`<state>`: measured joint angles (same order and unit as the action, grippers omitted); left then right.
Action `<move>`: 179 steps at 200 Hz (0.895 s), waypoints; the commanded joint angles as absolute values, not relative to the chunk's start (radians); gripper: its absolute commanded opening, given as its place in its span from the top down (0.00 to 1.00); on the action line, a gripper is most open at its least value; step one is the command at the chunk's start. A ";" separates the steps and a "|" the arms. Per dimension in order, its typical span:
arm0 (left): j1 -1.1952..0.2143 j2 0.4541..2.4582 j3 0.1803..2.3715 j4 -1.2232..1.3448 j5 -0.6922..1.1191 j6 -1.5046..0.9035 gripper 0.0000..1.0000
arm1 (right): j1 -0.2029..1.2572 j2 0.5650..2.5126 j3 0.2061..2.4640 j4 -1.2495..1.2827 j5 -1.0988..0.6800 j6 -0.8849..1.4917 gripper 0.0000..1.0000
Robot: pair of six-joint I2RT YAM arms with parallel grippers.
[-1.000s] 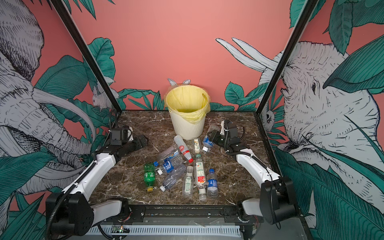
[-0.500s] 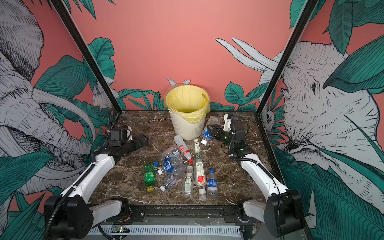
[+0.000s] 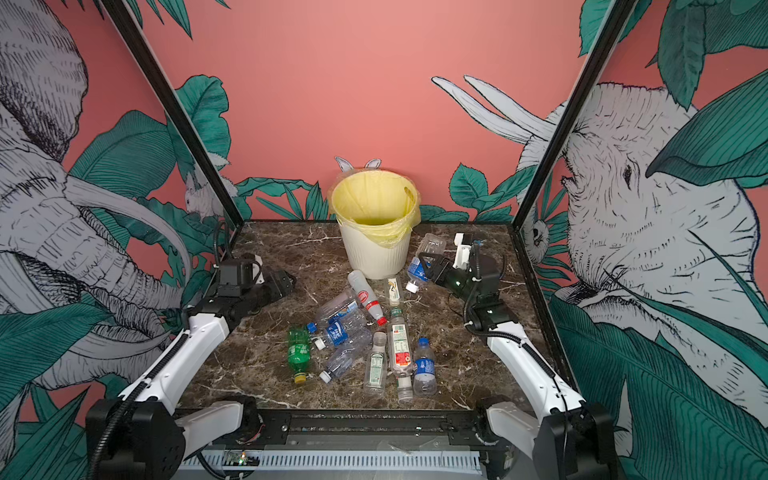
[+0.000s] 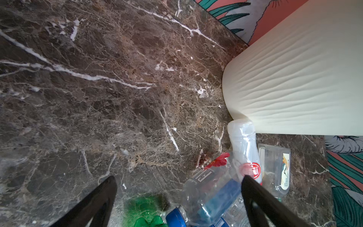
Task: Throw the plastic bottles in the bin
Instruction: Throw the plastic bottle into the trash bin.
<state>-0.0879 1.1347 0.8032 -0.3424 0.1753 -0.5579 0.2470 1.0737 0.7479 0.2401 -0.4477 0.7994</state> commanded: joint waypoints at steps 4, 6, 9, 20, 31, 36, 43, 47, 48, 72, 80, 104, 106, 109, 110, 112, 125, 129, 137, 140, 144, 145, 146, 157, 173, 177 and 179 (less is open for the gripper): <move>-0.082 1.143 0.784 -0.312 0.172 -0.563 0.01 | 0.240 1.020 0.731 0.248 -0.440 0.766 0.47; -0.083 1.145 0.784 -0.312 0.174 -0.563 0.01 | 0.240 1.018 0.730 0.246 -0.439 0.764 0.47; -0.083 1.148 0.787 -0.311 0.178 -0.564 0.01 | 0.240 1.014 0.729 0.243 -0.437 0.762 0.47; -0.083 1.161 0.790 -0.306 0.187 -0.567 0.01 | 0.240 1.002 0.728 0.236 -0.433 0.756 0.47; -0.083 1.167 0.792 -0.304 0.192 -0.568 0.01 | 0.239 1.001 0.738 0.236 -0.434 0.756 0.46; -0.083 1.168 0.794 -0.304 0.192 -0.569 0.01 | 0.240 1.004 0.746 0.237 -0.435 0.756 0.46; -0.083 1.170 0.794 -0.302 0.191 -0.569 0.01 | 0.241 1.012 0.765 0.234 -0.441 0.744 0.47; -0.083 1.170 0.795 -0.302 0.189 -0.569 0.01 | 0.243 1.018 0.779 0.228 -0.443 0.733 0.47; -0.083 1.170 0.795 -0.302 0.188 -0.568 0.01 | 0.244 1.020 0.783 0.225 -0.444 0.731 0.47; -0.083 1.172 0.793 -0.296 0.176 -0.571 0.01 | 0.267 1.078 0.911 0.193 -0.433 0.674 0.47; -0.083 1.175 0.795 -0.293 0.175 -0.573 0.01 | 0.276 1.110 0.971 0.186 -0.430 0.654 0.46; -0.083 1.184 0.795 -0.286 0.183 -0.576 0.01 | 0.328 1.262 1.216 0.152 -0.408 0.616 0.45; -0.082 1.186 0.794 -0.285 0.183 -0.577 0.01 | 0.333 1.279 1.241 0.143 -0.399 0.614 0.45; -0.083 1.187 0.795 -0.284 0.183 -0.578 0.01 | 0.342 1.308 1.286 0.123 -0.388 0.608 0.45; -0.083 1.187 0.795 -0.284 0.184 -0.578 0.01 | 0.344 1.317 1.296 0.117 -0.383 0.605 0.45; -0.082 1.188 0.794 -0.283 0.185 -0.579 0.01 | 0.348 1.336 1.342 0.102 -0.374 0.602 0.45; -0.083 1.187 0.790 -0.280 0.191 -0.586 0.01 | 0.374 1.483 1.554 0.001 -0.330 0.588 0.40; -0.083 1.187 0.789 -0.279 0.192 -0.586 0.01 | 0.379 1.534 1.627 -0.038 -0.320 0.589 0.35; -0.083 1.186 0.788 -0.278 0.194 -0.586 0.01 | 0.386 1.653 1.791 -0.134 -0.332 0.587 0.25; -0.083 1.183 0.788 -0.280 0.196 -0.585 0.01 | 0.388 1.700 1.865 -0.181 -0.341 0.583 0.22; -0.083 1.181 0.787 -0.282 0.193 -0.584 0.01 | 0.390 1.762 1.971 -0.256 -0.356 0.578 0.19; -0.083 1.179 0.788 -0.284 0.193 -0.583 0.01 | 0.390 1.777 1.996 -0.275 -0.358 0.577 0.18; -0.083 1.178 0.788 -0.284 0.193 -0.583 0.01 | 0.390 1.792 2.019 -0.295 -0.357 0.575 0.17; -0.081 1.168 0.792 -0.301 0.181 -0.578 0.01 | 0.393 1.941 2.320 -0.541 -0.335 0.570 0.01; -0.079 1.142 0.795 -0.323 0.172 -0.571 0.01 | 0.403 2.032 2.548 -0.710 -0.311 0.523 0.01; -0.078 1.134 0.793 -0.325 0.168 -0.571 0.01 | 0.411 2.024 2.550 -0.714 -0.298 0.506 0.01; -0.078 1.131 0.793 -0.326 0.168 -0.569 0.01 | 0.415 2.017 2.543 -0.712 -0.290 0.497 0.01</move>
